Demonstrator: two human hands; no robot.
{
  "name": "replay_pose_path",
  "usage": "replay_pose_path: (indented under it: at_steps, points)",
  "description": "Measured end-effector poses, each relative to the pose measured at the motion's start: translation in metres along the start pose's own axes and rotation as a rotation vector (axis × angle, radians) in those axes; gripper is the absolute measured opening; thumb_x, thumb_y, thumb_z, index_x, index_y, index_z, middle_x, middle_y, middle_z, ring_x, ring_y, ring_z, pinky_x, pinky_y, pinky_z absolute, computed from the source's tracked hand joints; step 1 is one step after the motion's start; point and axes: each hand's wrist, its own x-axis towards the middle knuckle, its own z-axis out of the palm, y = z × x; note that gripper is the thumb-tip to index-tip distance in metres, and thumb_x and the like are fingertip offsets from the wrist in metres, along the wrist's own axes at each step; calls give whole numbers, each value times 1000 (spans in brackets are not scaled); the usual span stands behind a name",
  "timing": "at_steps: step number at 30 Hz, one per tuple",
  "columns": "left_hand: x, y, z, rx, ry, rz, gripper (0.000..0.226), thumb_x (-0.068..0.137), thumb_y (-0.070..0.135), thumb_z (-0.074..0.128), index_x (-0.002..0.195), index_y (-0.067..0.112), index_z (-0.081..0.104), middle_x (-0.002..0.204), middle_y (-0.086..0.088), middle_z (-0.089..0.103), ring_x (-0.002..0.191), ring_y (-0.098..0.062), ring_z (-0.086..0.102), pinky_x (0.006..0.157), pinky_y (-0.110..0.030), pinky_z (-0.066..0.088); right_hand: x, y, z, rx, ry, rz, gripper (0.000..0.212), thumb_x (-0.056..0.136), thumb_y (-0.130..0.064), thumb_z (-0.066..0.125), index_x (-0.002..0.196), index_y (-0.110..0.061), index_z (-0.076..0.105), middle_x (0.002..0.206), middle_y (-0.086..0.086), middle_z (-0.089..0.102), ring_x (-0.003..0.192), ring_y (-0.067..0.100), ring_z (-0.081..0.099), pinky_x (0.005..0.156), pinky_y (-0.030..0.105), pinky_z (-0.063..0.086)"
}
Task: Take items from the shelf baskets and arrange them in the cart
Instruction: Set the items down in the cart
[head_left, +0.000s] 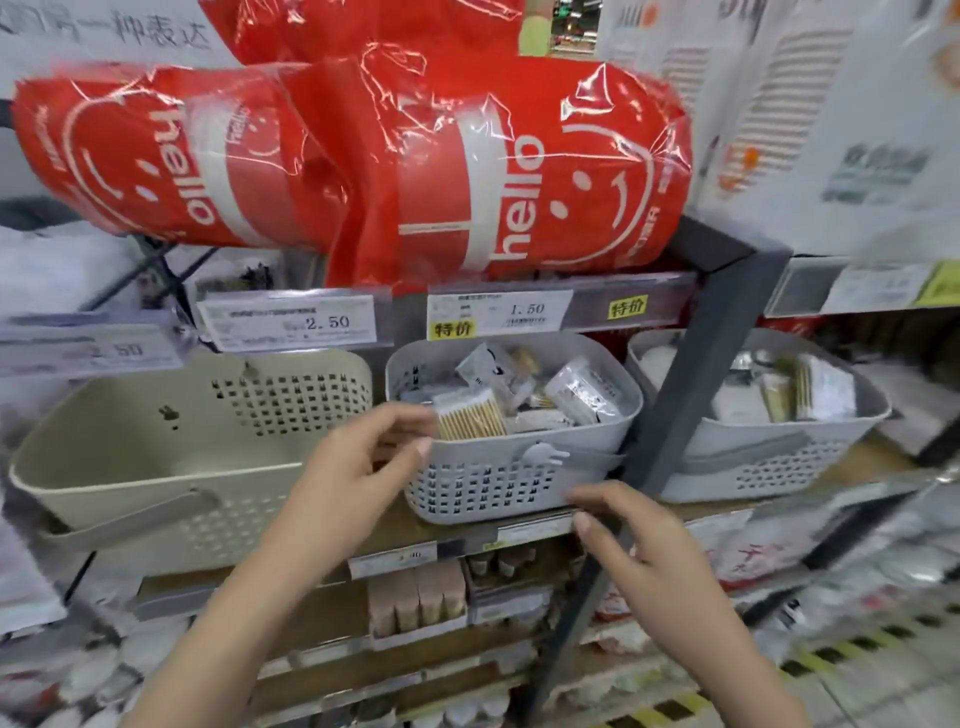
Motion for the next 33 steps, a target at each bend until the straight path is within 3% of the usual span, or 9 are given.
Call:
replay_pose_path:
  at_steps: [3, 7, 10, 13, 16, 20, 24, 27, 33]
  points:
    - [49, -1, 9, 148, -17, 94, 27, 90, 20, 61, 116, 27, 61, 112, 17, 63, 97, 8, 57, 83, -7, 44, 31, -7, -11, -50, 54, -68, 23, 94, -27, 54, 100, -49, 54, 104, -30, 60, 103, -15, 52, 82, 2, 39]
    - [92, -18, 27, 342, -317, 22, 52, 89, 32, 63, 137, 19, 48, 136, 5, 53, 116, -7, 51, 96, -18, 38, 73, -9, -17, -129, 60, -102, 19, 96, -24, 53, 113, -29, 62, 109, -21, 61, 99, -14, 53, 80, 0, 38]
    - [101, -30, 32, 446, -358, 46, 54, 86, 31, 68, 135, 19, 51, 139, 3, 52, 123, -11, 49, 92, -14, 31, 99, -6, -19, -233, 53, -115, 24, 96, -20, 55, 118, -19, 63, 113, -11, 63, 106, 0, 55, 82, 9, 37]
    - [102, -38, 29, 441, -303, 74, 46, 83, 30, 71, 126, 21, 58, 128, 4, 60, 111, -10, 56, 86, -17, 39, 119, -3, -18, -318, 24, -112, 27, 93, -17, 58, 120, -17, 63, 118, -4, 64, 111, 11, 56, 86, 19, 40]
    - [101, -39, 21, 312, -163, 60, 31, 83, 29, 71, 111, 25, 59, 110, 5, 66, 92, -7, 59, 71, -12, 42, 135, -4, -11, -419, -41, -127, 30, 90, -15, 62, 119, -17, 64, 122, -1, 65, 111, 18, 59, 90, 32, 47]
    - [90, -36, 7, -15, 107, 3, 25, 82, 22, 73, 104, 25, 61, 103, 10, 68, 95, -6, 63, 83, -24, 50, 156, -2, -6, -628, -210, -156, 36, 85, -24, 68, 120, -24, 63, 125, -2, 63, 114, 21, 56, 94, 35, 46]
    - [74, -28, -1, -288, 192, -2, 24, 80, 19, 71, 103, 23, 65, 98, 13, 73, 94, -2, 66, 77, -10, 48, 172, 0, -3, -981, -331, -169, 33, 84, -28, 66, 117, -26, 64, 120, 2, 65, 110, 26, 58, 96, 34, 44]
    - [65, -26, 0, -425, 236, -62, 22, 82, 16, 68, 104, 19, 65, 101, 7, 73, 98, -11, 68, 84, -26, 50, 179, -5, 3, -1156, -388, -158, 27, 87, -25, 64, 114, -17, 63, 117, 8, 63, 111, 28, 56, 96, 35, 37]
    - [43, -26, 2, -608, 290, -247, 62, 67, 29, 68, 126, 16, 53, 110, 1, 71, 103, -16, 67, 95, -42, 49, 177, -7, 2, -1196, -379, -166, 33, 90, -22, 61, 122, -13, 58, 119, 10, 62, 110, 30, 56, 93, 32, 36]
